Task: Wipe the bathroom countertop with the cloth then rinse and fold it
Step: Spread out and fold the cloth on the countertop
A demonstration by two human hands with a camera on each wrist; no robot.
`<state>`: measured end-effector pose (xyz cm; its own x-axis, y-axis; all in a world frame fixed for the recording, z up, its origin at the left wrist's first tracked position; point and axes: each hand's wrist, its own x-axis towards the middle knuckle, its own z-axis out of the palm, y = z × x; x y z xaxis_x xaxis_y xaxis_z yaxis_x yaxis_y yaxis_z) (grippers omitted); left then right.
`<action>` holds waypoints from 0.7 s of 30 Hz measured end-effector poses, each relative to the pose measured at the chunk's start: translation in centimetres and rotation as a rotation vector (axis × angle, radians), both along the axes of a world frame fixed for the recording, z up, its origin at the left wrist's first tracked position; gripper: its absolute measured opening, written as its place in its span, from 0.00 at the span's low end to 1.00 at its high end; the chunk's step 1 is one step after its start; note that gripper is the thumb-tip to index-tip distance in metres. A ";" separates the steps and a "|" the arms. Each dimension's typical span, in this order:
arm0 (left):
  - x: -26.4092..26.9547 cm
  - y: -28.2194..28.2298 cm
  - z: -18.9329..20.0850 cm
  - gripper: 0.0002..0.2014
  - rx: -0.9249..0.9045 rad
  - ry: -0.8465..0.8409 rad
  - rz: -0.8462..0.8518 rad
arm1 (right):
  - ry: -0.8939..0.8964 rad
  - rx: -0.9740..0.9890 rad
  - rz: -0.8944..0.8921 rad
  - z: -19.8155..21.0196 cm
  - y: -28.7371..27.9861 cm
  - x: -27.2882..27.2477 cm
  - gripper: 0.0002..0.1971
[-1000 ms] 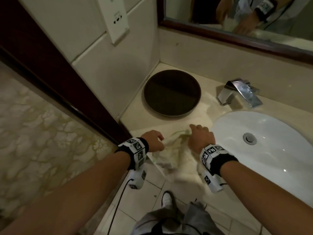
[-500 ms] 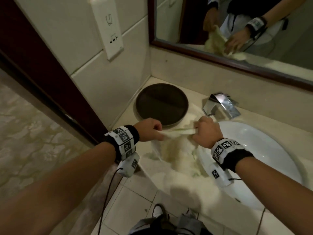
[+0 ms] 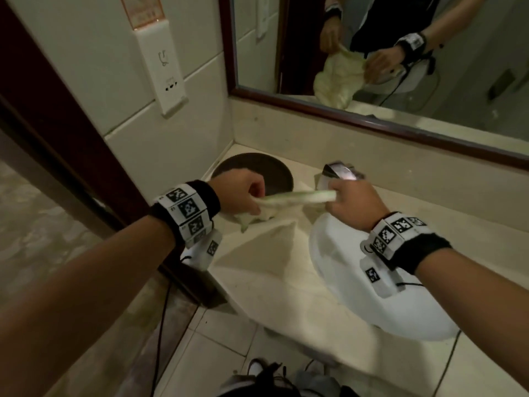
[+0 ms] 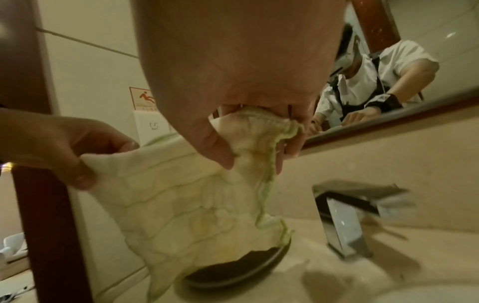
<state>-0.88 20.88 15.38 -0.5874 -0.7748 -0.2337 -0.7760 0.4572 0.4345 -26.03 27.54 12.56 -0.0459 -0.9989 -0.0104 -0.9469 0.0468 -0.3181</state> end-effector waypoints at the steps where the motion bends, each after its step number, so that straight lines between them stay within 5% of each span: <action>1: 0.0 0.9 -1.0 0.14 0.046 -0.050 -0.036 | -0.027 0.053 0.027 -0.9 0.9 0.0 0.11; 6: 0.1 5.8 -8.5 0.17 0.261 -0.281 -0.112 | 0.055 0.439 0.158 -6.9 5.2 1.0 0.07; 11: 1.0 9.5 -14.2 0.16 0.507 -0.384 -0.184 | 0.058 0.717 0.254 -11.9 8.5 1.8 0.21; 17: 2.0 9.0 -15.4 0.15 0.641 -0.247 -0.092 | -0.107 0.750 0.202 -13.0 8.0 1.2 0.14; 21: 2.5 7.5 -15.6 0.12 0.576 -0.125 -0.033 | -0.202 0.644 0.165 -13.0 6.2 1.0 0.09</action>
<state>1.63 28.42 -0.26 -0.5498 -0.4846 -0.6804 -0.8268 0.1996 0.5259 -25.03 33.72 -0.46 0.1718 -0.7844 -0.5961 -0.8829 0.1458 -0.4463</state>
